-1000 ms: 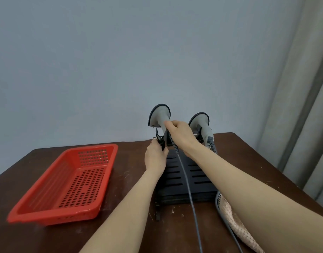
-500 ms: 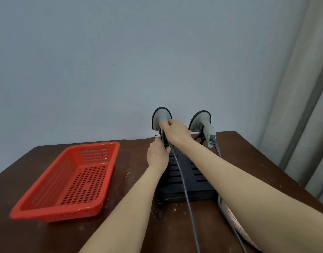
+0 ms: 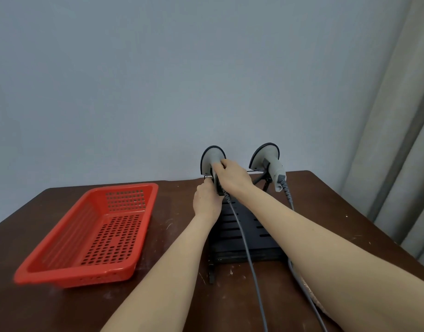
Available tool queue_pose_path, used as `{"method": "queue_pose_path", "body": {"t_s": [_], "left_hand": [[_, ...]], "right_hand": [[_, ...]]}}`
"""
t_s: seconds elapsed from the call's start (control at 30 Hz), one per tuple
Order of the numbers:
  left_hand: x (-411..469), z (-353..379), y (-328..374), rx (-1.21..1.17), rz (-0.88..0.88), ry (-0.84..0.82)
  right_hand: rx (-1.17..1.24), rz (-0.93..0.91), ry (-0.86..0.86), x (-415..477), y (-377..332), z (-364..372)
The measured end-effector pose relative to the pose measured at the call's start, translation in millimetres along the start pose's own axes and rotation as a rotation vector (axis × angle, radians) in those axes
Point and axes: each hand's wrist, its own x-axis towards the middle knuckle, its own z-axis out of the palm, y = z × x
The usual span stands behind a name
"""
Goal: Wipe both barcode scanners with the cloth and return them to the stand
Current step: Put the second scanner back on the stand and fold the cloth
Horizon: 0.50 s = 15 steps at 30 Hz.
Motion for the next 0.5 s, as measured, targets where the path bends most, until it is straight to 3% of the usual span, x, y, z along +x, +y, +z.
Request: {"method": "queue_pose_path", "body": {"t_s": [0.5], "left_hand": [[1.5, 0.3, -2.2, -0.025, 0.008, -0.007]], "right_hand": [[0.064, -0.002, -0.029, 2.3, 7.0, 1.1]]}}
